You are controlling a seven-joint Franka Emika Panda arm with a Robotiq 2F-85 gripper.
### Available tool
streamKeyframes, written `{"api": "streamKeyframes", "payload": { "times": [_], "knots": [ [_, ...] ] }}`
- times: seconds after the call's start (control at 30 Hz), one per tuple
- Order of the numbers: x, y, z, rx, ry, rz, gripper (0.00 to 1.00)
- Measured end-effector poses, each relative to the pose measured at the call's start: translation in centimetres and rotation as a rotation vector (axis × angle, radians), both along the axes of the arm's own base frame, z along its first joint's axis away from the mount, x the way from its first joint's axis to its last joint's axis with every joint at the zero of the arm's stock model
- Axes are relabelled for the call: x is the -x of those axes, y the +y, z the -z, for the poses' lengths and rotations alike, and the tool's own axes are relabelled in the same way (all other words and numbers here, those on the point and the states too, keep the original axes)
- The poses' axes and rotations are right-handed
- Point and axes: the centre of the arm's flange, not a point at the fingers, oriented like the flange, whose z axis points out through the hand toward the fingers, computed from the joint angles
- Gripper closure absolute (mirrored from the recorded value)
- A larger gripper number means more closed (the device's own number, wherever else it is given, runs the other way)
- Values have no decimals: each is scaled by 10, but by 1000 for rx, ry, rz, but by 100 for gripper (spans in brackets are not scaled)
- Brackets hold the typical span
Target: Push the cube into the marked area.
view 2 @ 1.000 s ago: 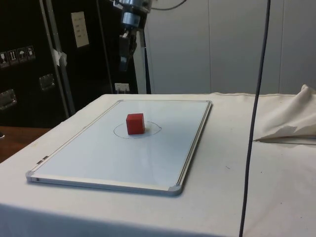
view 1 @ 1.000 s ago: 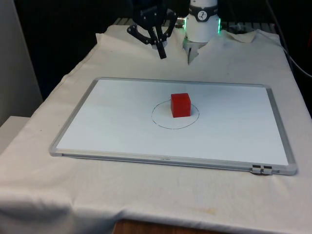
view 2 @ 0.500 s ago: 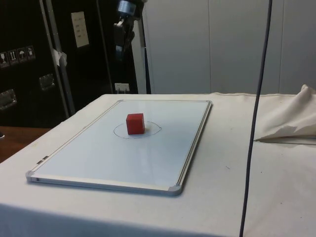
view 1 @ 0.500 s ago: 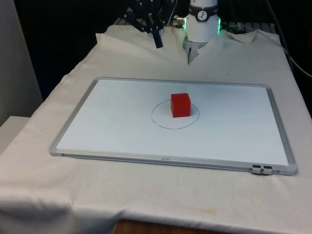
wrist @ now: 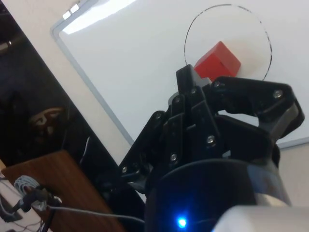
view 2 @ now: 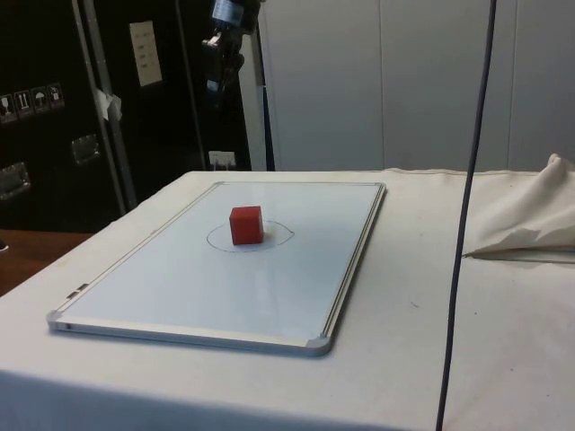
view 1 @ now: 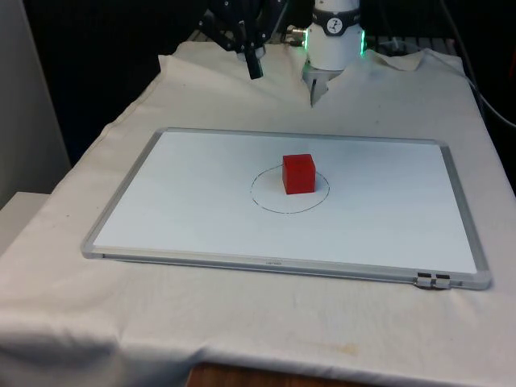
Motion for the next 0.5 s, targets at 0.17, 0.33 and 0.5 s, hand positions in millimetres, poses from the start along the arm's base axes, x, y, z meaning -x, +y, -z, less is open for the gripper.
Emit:
{"api": "streamKeyframes", "payload": {
  "times": [0.17, 0.33, 0.5],
  "knots": [
    [0, 2, 2, 28, -24, 4, 100],
    [4, 6, 5, 56, -53, -1, 100],
    [8, 11, 6, 88, -79, -5, 100]
  ]
}}
